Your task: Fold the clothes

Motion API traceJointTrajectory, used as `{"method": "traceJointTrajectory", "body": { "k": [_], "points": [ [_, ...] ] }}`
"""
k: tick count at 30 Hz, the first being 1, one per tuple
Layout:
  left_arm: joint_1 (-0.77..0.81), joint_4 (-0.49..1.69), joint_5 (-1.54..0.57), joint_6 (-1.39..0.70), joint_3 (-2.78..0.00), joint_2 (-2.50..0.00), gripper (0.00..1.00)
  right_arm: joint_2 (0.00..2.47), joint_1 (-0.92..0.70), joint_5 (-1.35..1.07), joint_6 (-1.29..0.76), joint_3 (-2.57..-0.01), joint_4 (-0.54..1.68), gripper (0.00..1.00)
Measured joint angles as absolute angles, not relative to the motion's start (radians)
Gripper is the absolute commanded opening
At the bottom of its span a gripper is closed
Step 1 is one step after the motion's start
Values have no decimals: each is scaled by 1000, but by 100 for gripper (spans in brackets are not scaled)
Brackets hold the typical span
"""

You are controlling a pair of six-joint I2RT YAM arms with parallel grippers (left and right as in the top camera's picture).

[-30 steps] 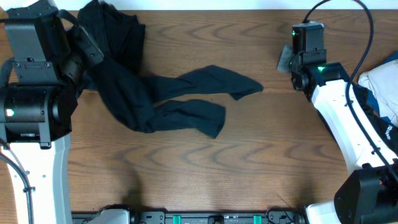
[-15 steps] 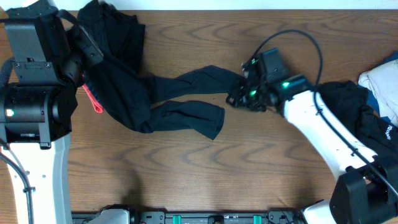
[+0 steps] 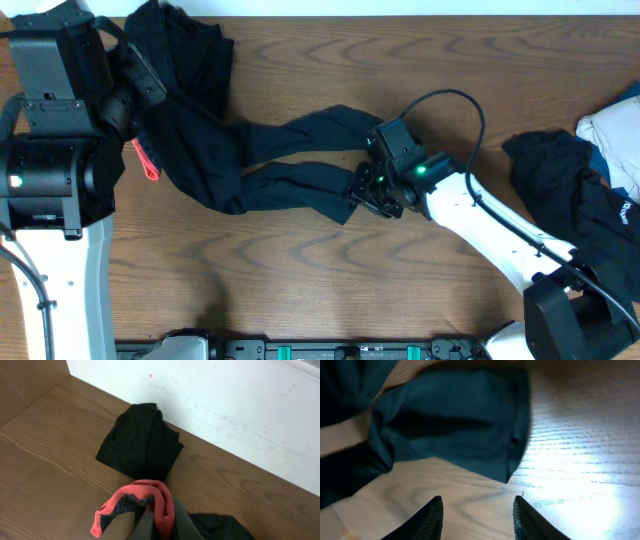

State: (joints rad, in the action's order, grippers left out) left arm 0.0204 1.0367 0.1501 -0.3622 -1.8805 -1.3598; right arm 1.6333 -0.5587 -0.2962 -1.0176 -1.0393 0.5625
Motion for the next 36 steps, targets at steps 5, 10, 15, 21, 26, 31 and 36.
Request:
{"method": "traceJointTrajectory", "body": {
  "k": [5, 10, 15, 21, 26, 31, 36],
  "points": [
    [20, 1040, 150, -362, -1880, -1360, 6, 1633, -561, -287, -1129, -957, 456, 43],
    [20, 1040, 150, -362, -1880, -1360, 6, 1633, -592, -278, -1212, -952, 437, 43],
    [20, 1042, 150, -362, -1880, -1360, 6, 1633, -635, -251, -1272, -952, 437, 43],
    [20, 1045, 150, -362, -1880, -1360, 6, 1642, -655, -224, -1311, -952, 422, 43],
    [20, 1052, 150, -362, -1880, -1360, 6, 1712, -655, -222, -1330, -952, 379, 43],
    [20, 1053, 150, -362, -1880, -1360, 6, 1781, -655, -237, -1337, -952, 334, 43],
    [20, 1053, 150, -362, -1880, -1360, 6, 1792, -655, -239, -1337, -952, 334, 43]
  ]
}}
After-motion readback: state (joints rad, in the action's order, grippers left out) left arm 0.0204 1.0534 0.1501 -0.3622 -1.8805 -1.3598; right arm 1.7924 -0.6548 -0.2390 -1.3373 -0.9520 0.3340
